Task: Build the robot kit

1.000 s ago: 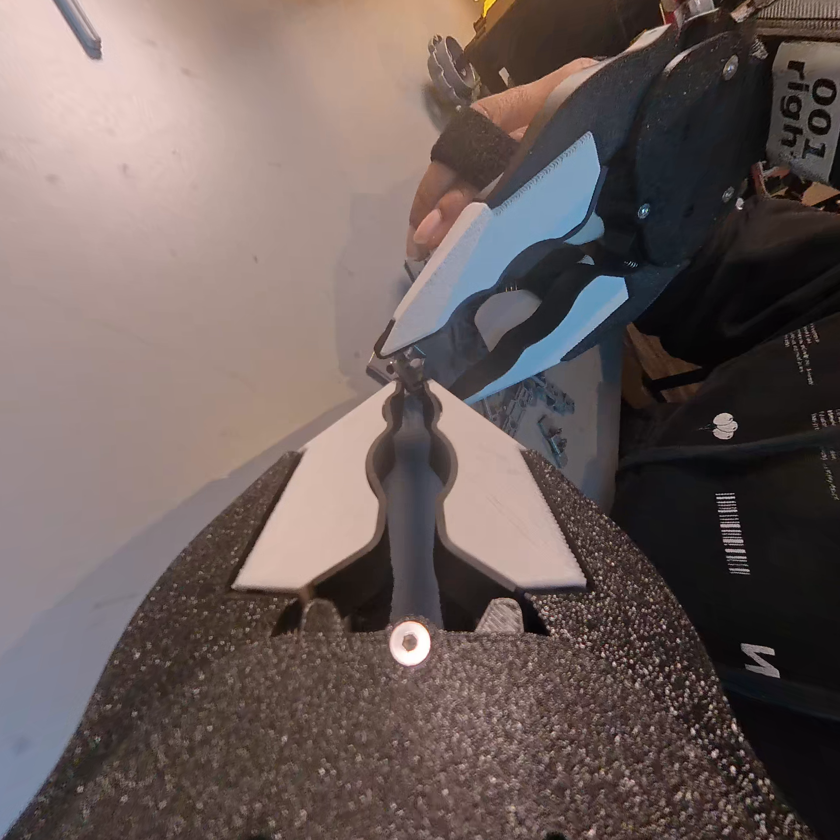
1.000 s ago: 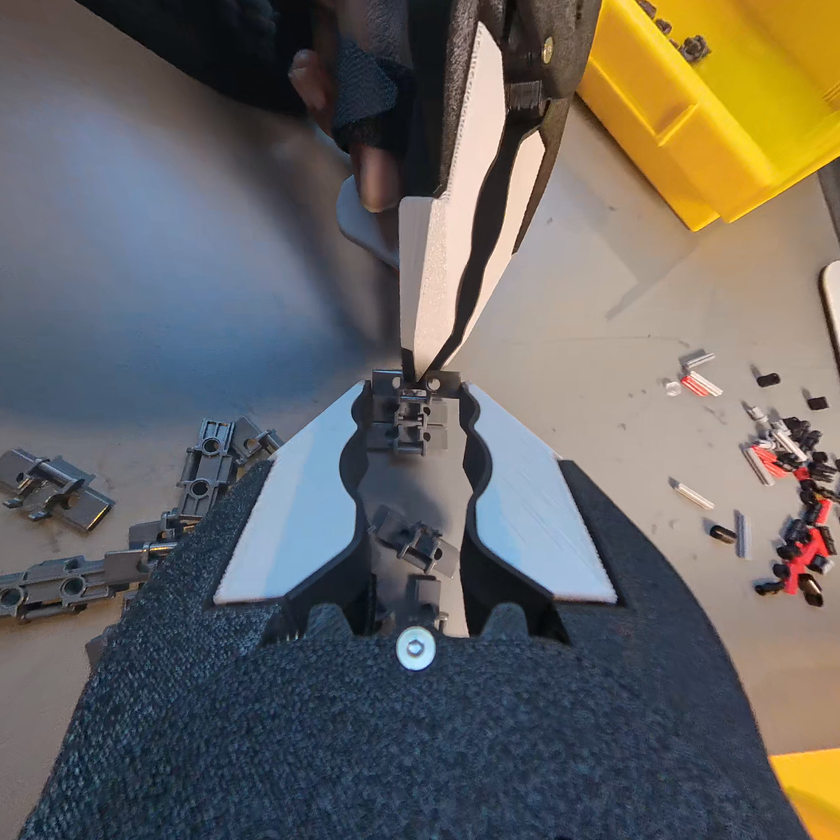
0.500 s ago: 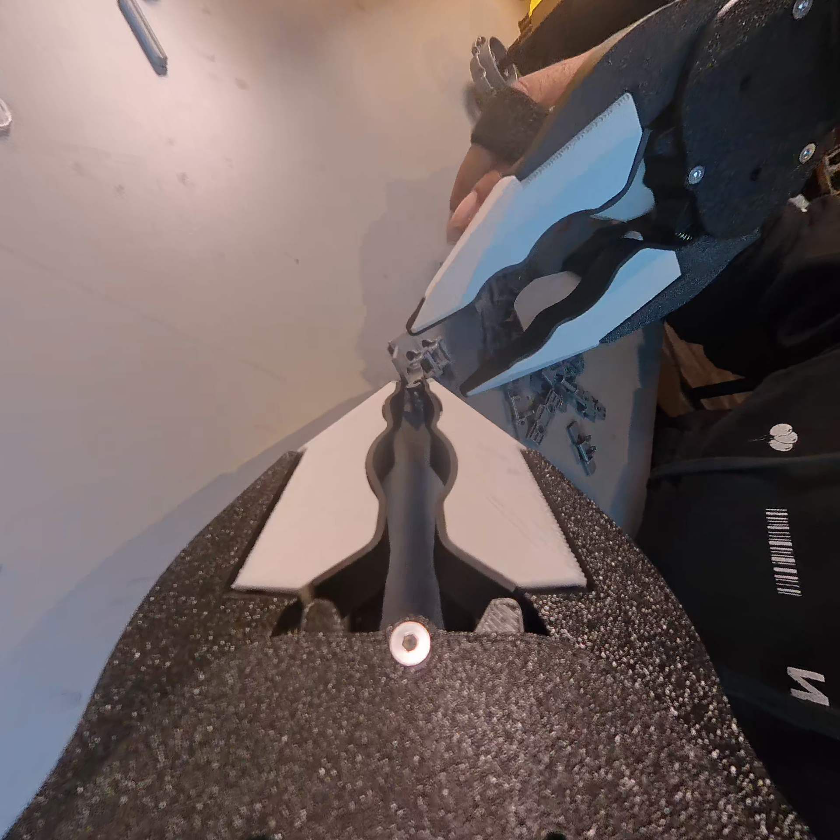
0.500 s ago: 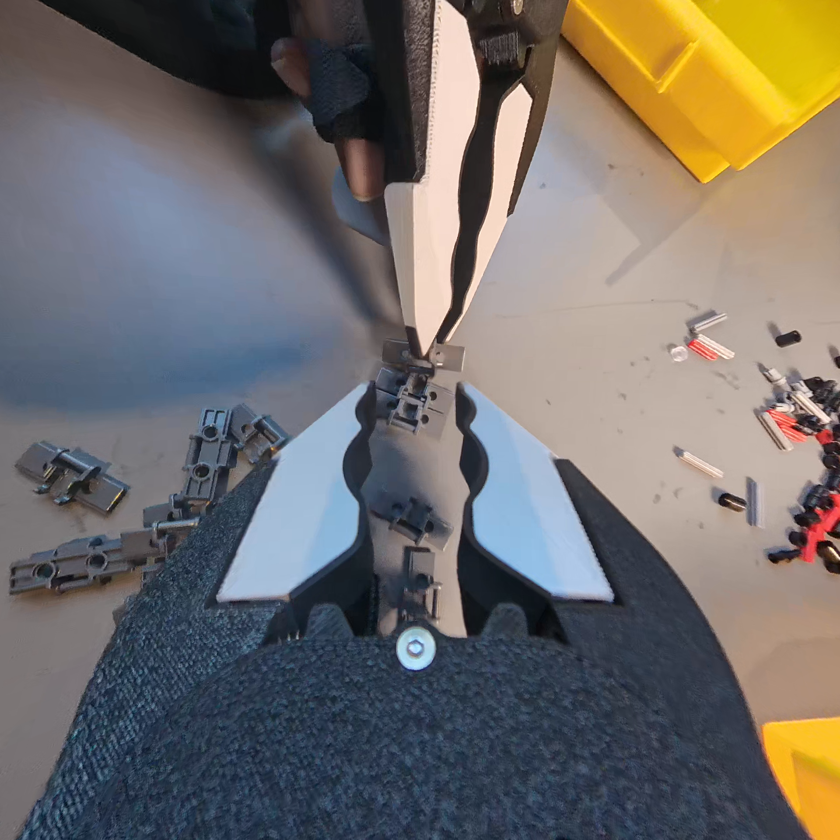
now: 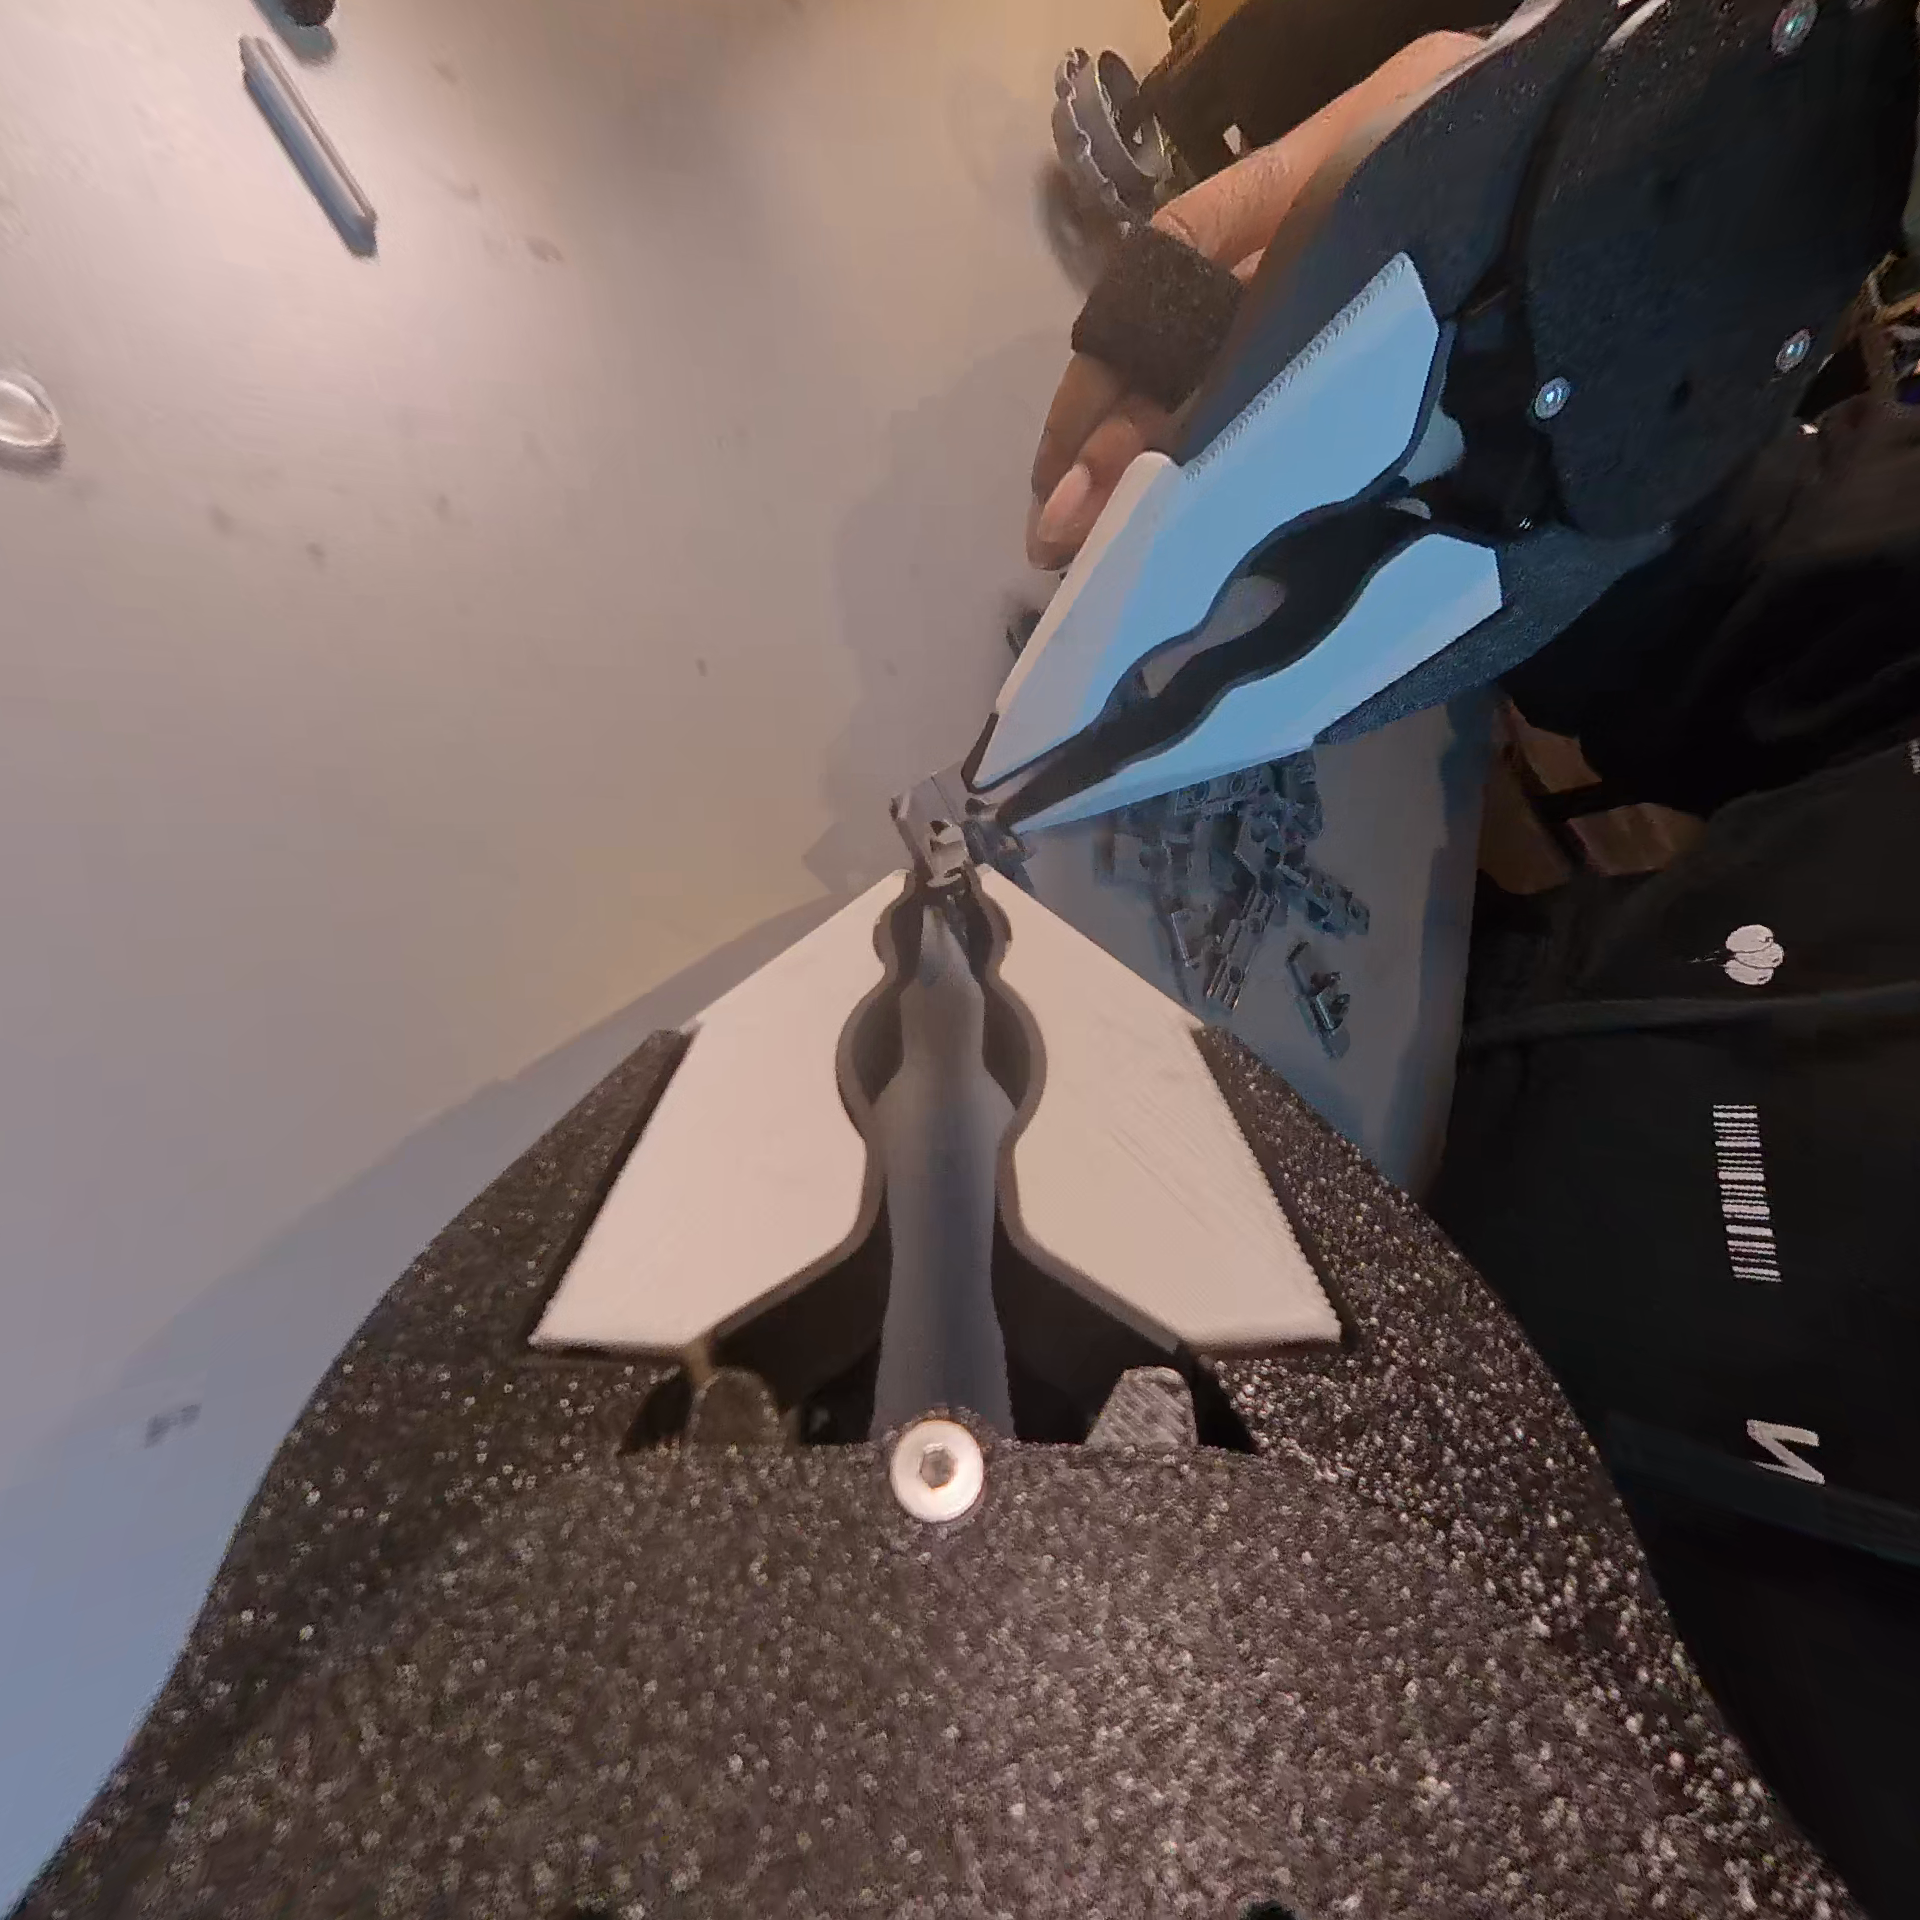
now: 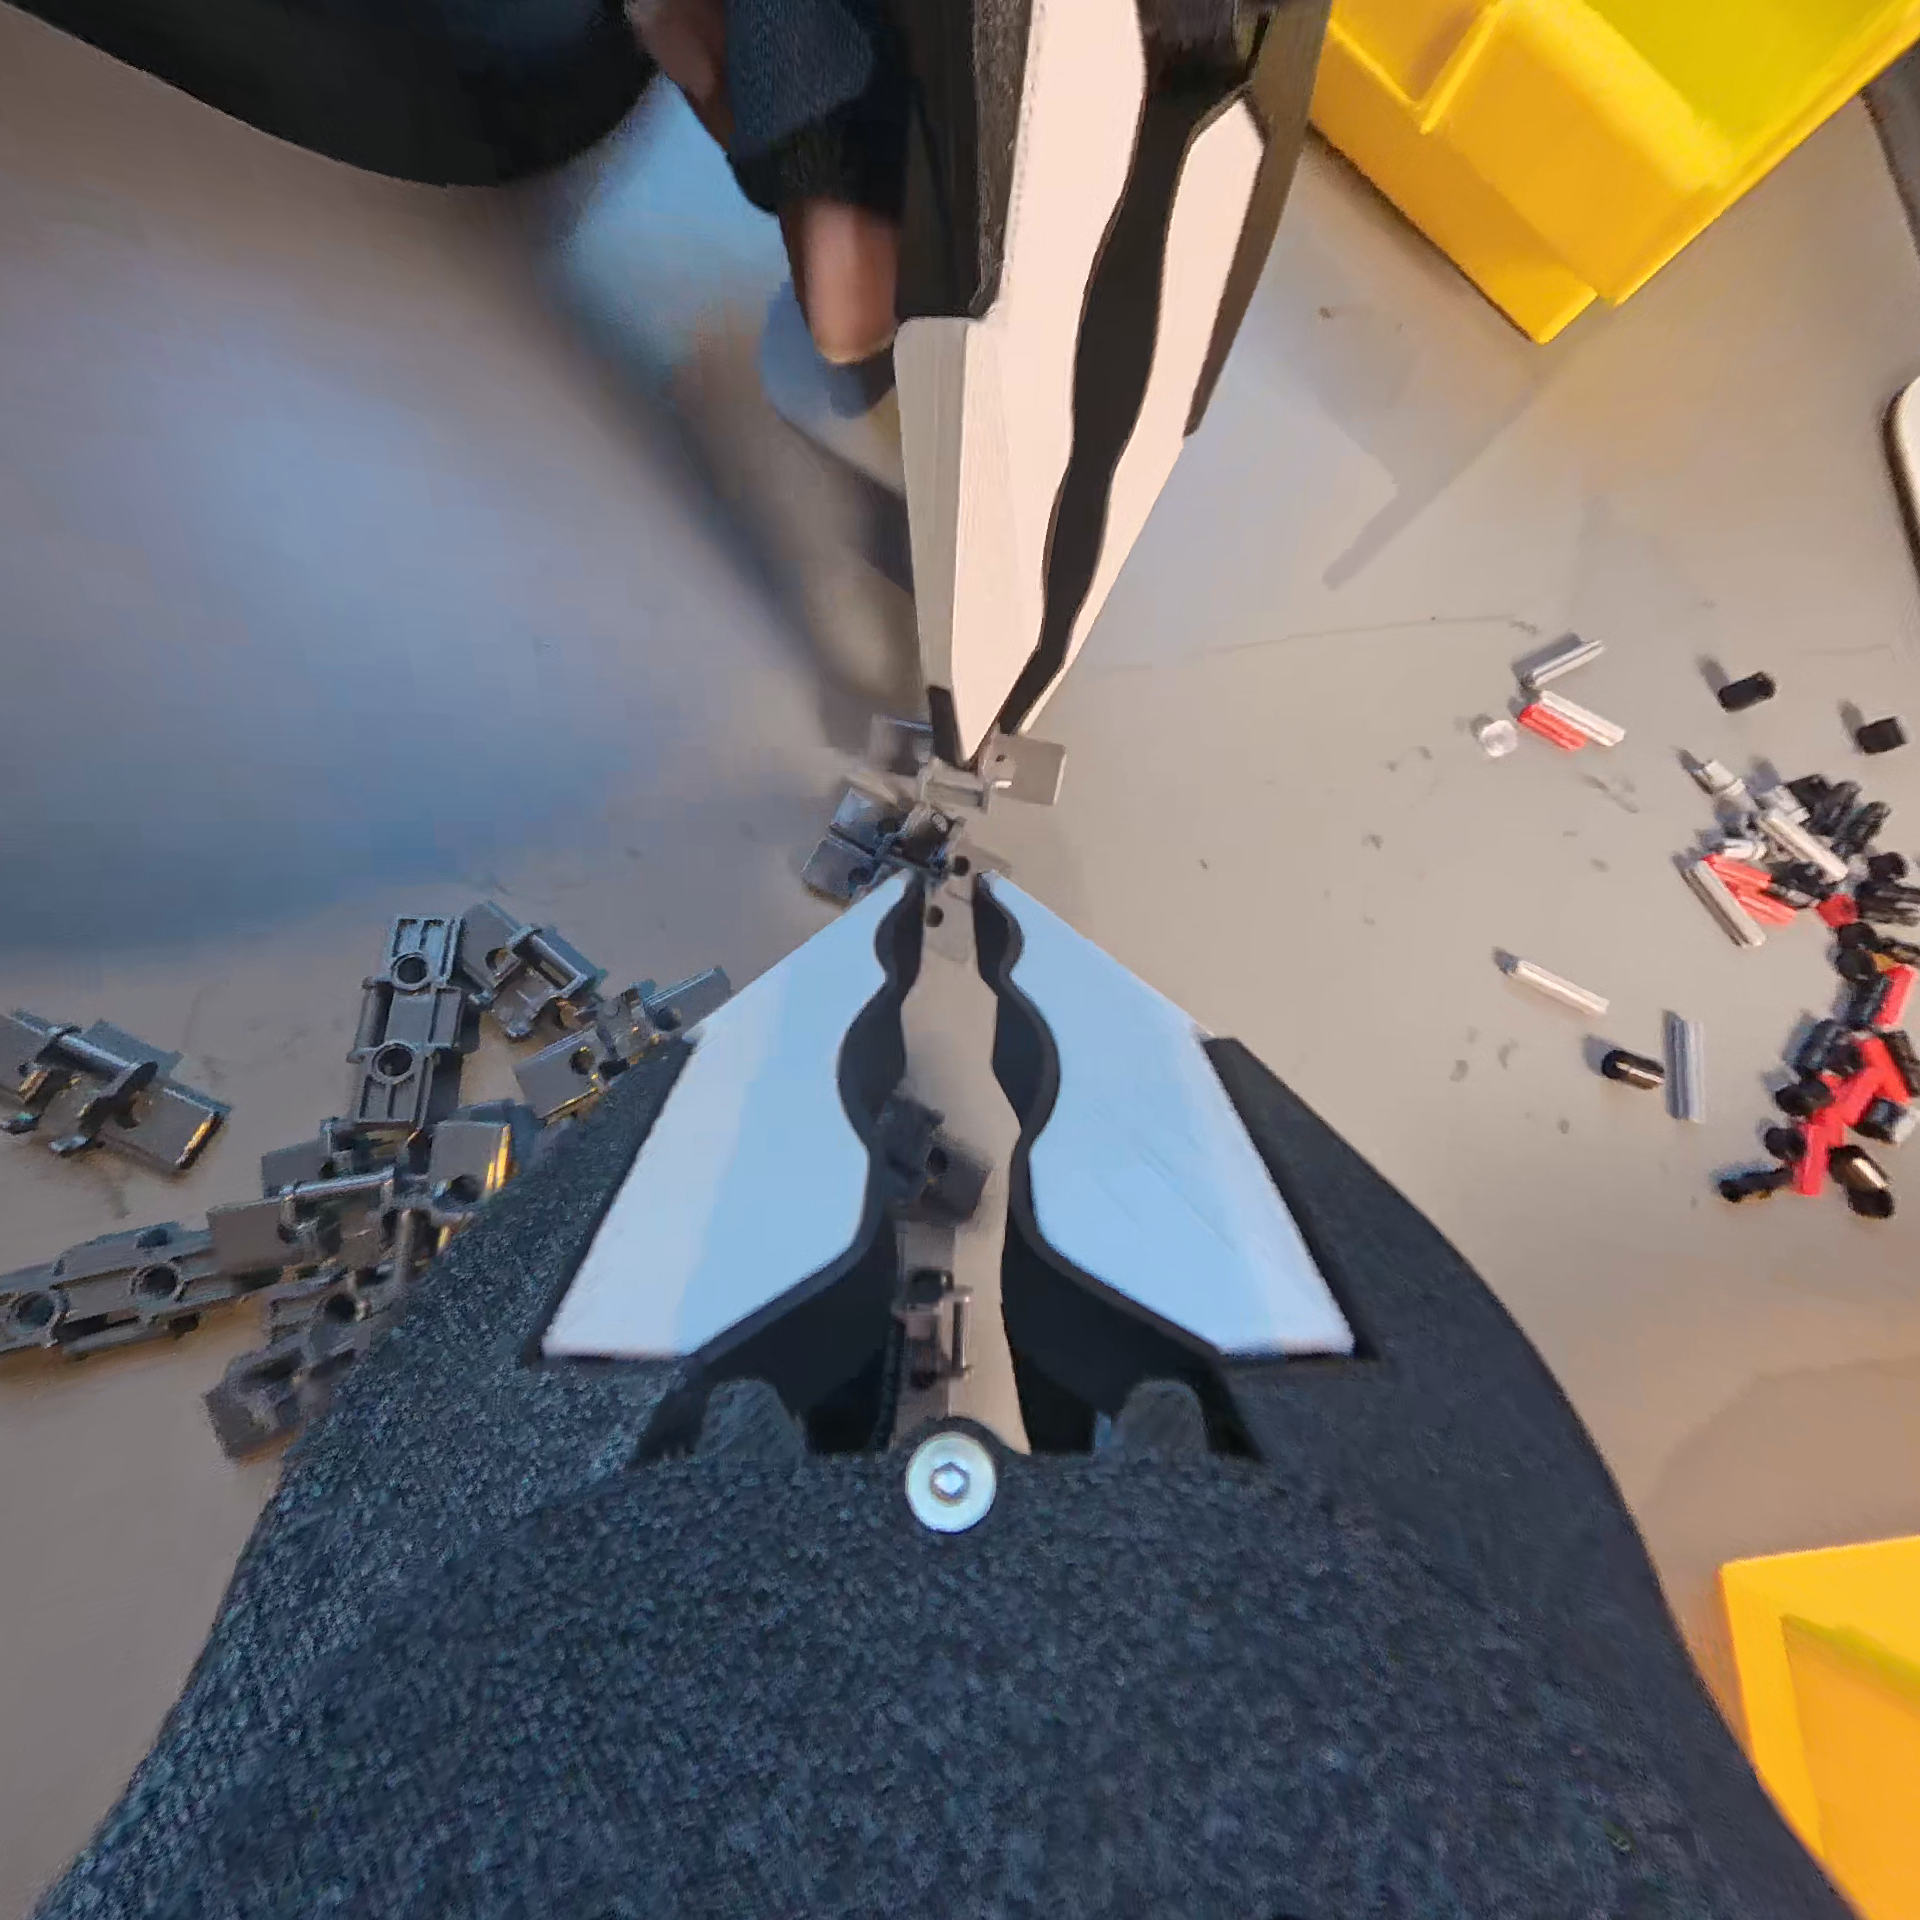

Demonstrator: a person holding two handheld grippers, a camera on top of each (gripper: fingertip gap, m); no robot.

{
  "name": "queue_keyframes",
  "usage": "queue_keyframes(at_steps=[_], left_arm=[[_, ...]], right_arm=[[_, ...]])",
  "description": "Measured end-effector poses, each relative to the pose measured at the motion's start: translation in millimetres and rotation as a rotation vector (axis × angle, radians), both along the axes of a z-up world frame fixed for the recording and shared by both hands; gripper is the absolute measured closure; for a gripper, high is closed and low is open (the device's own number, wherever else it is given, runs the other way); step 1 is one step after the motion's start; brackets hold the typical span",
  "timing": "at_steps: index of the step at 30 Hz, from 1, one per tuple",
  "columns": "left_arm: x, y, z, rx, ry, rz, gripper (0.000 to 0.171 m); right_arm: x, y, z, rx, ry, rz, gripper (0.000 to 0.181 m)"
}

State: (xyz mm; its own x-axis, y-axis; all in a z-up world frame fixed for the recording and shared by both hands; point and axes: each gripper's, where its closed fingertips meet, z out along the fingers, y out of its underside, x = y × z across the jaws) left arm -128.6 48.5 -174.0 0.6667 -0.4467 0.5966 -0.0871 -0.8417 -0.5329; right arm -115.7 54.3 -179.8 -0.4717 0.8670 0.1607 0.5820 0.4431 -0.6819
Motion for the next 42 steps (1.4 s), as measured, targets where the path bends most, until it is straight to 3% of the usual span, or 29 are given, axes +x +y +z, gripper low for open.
queue_keyframes(at_steps=[4,8,11,16,19,23,30,42], left_arm=[[-1.5,4.0,2.4,-0.012,0.005,-0.045,0.166],[1.5,3.4,0.5,-0.031,-0.020,-0.075,0.166],[7.8,-4.9,-2.4,-0.043,-0.049,-0.088,0.166],[14.0,-11.8,-6.0,-0.062,-0.086,-0.074,0.166],[13.2,-11.3,-5.9,-0.066,-0.091,-0.058,0.166],[14.3,-9.8,-7.2,-0.078,-0.080,-0.050,0.166],[21.3,-8.4,-7.8,-0.091,-0.070,-0.044,0.166],[25.0,-6.5,-2.2,-0.085,-0.167,0.075,0.166]], right_arm=[[1.2,-7.0,-1.9,-0.058,-0.042,0.001,0.155],[-1.0,-12.4,-6.9,-0.061,-0.068,0.033,0.163],[11.7,-15.7,-7.0,-0.038,-0.117,0.133,0.165],[11.4,-14.4,-1.3,-0.010,-0.095,0.153,0.161],[7.5,-14.9,11.8,-0.049,-0.032,0.134,0.166],[3.0,-13.1,6.9,-0.037,-0.023,0.099,0.174],[6.9,-16.8,-0.8,-0.056,-0.084,0.070,0.165],[8.9,-14.1,-0.2,-0.005,-0.109,-0.006,0.166]])
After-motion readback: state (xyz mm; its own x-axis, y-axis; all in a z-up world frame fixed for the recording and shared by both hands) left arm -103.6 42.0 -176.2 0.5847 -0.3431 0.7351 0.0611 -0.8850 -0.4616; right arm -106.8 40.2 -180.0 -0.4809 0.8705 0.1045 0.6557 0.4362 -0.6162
